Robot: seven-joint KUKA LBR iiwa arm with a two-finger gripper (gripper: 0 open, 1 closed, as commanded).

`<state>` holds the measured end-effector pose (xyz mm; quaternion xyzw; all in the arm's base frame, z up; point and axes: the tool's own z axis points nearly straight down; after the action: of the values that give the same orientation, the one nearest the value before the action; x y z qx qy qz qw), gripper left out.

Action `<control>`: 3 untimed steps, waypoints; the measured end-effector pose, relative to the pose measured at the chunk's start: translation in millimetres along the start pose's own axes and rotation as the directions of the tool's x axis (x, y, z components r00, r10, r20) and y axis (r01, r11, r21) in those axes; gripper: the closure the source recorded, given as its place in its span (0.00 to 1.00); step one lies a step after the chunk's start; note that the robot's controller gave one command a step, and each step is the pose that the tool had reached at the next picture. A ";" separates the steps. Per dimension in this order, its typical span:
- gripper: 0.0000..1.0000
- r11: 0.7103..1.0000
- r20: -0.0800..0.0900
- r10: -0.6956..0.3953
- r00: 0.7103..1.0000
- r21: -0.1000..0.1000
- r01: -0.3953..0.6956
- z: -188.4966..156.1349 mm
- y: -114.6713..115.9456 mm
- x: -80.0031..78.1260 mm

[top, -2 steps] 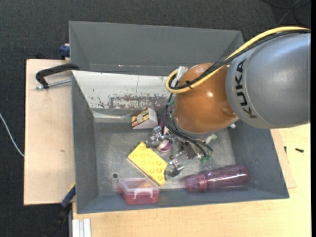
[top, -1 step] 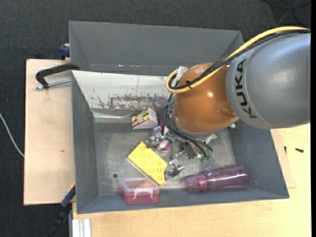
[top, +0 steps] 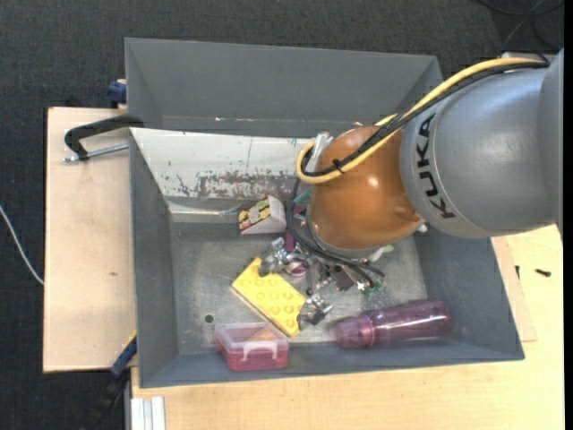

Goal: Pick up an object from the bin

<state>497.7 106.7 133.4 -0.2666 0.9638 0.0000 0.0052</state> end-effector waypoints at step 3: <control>0.00 1.000 0.006 -0.026 1.000 0.003 0.026 52.6 2.4 -13.3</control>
Offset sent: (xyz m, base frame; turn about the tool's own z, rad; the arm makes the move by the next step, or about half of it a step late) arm 0.0000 0.0000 0.0000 0.0000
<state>508.4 115.7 80.9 -0.2791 0.9602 -0.0006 0.0084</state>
